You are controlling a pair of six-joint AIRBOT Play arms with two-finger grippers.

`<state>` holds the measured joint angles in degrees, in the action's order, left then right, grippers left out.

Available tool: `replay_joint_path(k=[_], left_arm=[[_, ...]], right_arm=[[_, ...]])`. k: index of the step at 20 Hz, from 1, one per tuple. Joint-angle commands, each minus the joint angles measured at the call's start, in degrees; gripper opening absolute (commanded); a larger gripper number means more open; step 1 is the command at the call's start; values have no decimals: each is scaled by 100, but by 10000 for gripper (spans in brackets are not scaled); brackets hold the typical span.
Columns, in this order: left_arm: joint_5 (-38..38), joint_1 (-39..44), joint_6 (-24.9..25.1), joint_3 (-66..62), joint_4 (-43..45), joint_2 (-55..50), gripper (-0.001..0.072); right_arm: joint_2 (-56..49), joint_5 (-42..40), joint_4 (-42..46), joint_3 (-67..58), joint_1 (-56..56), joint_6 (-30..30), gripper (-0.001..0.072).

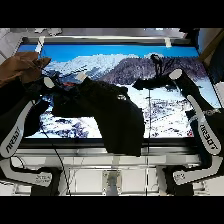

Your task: Fold the clothes and pants, and hang the long-sleeved shirts on hangers.

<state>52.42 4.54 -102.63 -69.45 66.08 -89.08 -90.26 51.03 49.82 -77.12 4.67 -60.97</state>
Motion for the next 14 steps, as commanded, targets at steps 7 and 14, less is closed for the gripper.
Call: replay_joint_path(k=[7,14], left_arm=[[1246,81,1360,15,57,1108,5],[2653,621,219,1932,1305,3941,6]], right_arm=[[-199,-625,-11,-7,-33,-184,529],[-1519,761,-774,-946,-179,-437,532]])
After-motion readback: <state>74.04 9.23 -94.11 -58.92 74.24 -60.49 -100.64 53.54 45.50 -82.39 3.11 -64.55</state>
